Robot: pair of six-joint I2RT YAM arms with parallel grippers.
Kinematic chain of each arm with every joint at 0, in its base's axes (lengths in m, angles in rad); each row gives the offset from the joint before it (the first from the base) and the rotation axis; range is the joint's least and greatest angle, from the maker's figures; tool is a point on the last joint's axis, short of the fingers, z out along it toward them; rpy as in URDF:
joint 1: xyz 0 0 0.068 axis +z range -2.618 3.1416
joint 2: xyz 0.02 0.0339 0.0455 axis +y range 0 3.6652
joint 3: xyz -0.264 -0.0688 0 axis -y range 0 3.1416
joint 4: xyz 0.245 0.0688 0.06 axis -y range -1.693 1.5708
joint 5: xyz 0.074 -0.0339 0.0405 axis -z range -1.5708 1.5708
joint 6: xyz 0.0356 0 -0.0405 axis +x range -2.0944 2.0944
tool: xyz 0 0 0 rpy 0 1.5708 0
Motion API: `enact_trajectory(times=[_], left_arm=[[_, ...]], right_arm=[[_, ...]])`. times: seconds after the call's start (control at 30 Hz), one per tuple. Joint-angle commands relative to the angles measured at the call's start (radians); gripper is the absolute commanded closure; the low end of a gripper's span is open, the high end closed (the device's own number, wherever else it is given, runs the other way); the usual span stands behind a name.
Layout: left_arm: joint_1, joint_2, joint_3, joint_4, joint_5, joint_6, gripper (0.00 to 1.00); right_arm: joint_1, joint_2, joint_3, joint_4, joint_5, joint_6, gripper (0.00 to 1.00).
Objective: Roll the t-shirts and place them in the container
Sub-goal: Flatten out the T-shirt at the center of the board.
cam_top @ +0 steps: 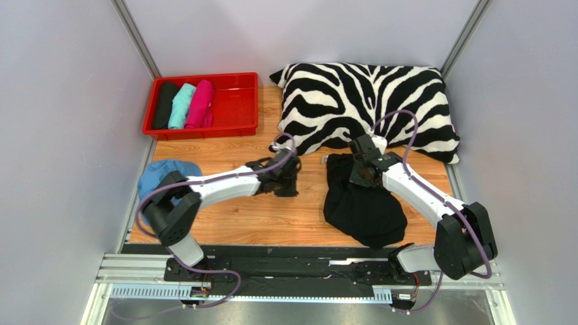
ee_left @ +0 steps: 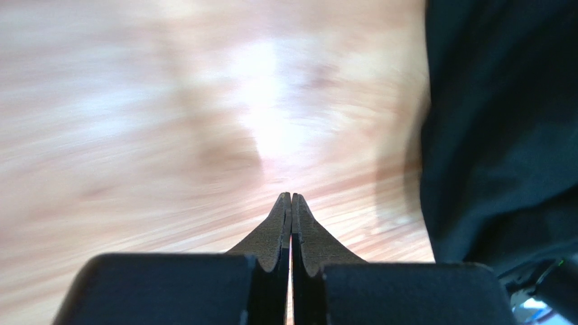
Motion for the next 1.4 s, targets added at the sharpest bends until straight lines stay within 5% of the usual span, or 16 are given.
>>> enact_trajectory(times=[0.0, 0.2, 0.4, 0.5, 0.73, 0.87, 1.1, 1.37], left_arm=[[0.095, -0.246, -0.058, -0.033, -0.074, 0.025, 1.00], [0.234, -0.484, -0.103, -0.141, -0.075, 0.077, 1.00], [0.274, -0.529, -0.048, -0.190, 0.018, 0.152, 0.99], [0.274, -0.520, -0.044, -0.171, 0.041, 0.165, 0.70], [0.274, -0.428, -0.067, -0.149, 0.069, 0.158, 0.49], [0.274, -0.313, -0.040, -0.132, 0.078, 0.166, 0.32], [0.273, -0.071, 0.133, -0.179, 0.001, 0.255, 0.27], [0.179, -0.018, 0.285, -0.231, 0.000, 0.251, 0.27]], right_arm=[[0.158, -0.039, 0.157, -0.063, 0.124, 0.001, 1.00], [0.324, -0.014, 0.413, -0.204, 0.256, -0.027, 1.00], [0.364, 0.001, 0.635, -0.283, 0.268, -0.091, 1.00], [0.375, -0.009, 0.677, -0.290, 0.281, -0.119, 1.00], [0.256, -0.156, 0.349, -0.287, 0.361, -0.099, 1.00], [0.211, -0.293, 0.112, -0.234, 0.262, -0.035, 0.95], [0.203, -0.342, -0.074, -0.152, 0.192, 0.059, 0.89], [0.186, -0.329, -0.084, -0.123, 0.200, 0.044, 0.90]])
